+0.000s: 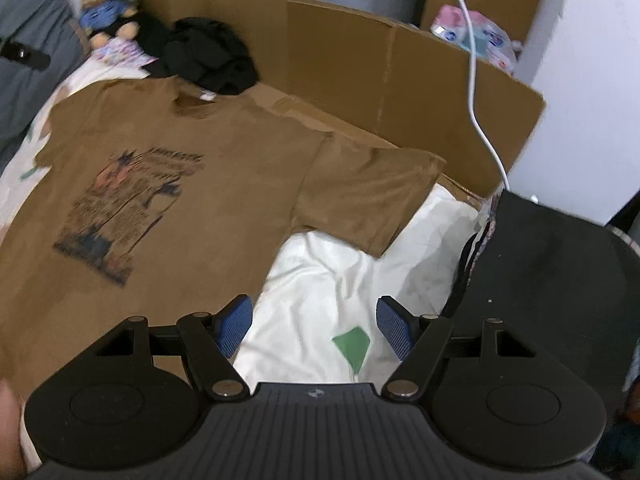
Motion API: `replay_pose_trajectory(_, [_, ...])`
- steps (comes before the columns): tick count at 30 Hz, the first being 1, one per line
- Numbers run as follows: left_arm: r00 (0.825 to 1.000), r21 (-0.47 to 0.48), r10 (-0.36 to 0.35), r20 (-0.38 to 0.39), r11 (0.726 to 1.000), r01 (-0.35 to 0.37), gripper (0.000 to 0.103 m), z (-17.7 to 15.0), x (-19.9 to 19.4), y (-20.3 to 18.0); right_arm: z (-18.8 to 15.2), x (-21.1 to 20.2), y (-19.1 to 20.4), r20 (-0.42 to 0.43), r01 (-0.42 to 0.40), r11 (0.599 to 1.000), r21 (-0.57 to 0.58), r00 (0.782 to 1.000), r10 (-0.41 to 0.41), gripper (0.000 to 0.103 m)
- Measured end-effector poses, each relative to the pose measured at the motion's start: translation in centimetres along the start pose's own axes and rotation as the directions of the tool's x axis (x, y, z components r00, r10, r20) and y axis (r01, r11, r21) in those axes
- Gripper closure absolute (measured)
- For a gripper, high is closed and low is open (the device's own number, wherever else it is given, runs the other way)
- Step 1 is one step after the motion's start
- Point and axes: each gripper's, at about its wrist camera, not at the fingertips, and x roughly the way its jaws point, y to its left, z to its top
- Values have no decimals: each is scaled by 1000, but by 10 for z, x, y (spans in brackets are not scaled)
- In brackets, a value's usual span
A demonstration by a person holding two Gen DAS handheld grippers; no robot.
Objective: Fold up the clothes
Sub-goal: 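Move both open grippers back from the flattened T-shirt, then grasp the T-shirt sleeve with the right gripper, smooth it flat, release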
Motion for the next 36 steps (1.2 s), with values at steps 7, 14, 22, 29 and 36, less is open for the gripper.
replay_pose_trajectory(7, [996, 69, -87, -33, 994, 89, 29, 33, 78, -32, -2, 27, -17, 88, 14, 1000, 22, 996, -15, 31])
replay_pose_trajectory(14, [980, 52, -191, -58, 980, 194, 64, 71, 145, -64, 0, 67, -33, 124, 49, 995, 82, 990, -59, 40])
replay_pose_trajectory(22, [961, 115, -259, -94, 956, 269, 66, 104, 214, -115, 2, 117, -42, 133, 63, 990, 125, 988, -80, 49])
replay_pose_trajectory(29, [949, 138, -287, -132, 943, 304, 73, 119, 267, -138, 13, 158, -56, 85, 61, 993, 102, 994, -69, 58])
replay_pose_trajectory(36, [936, 219, -324, -140, 911, 348, 72, 131, 310, -171, 15, 185, -58, 48, 60, 995, 85, 997, -64, 60])
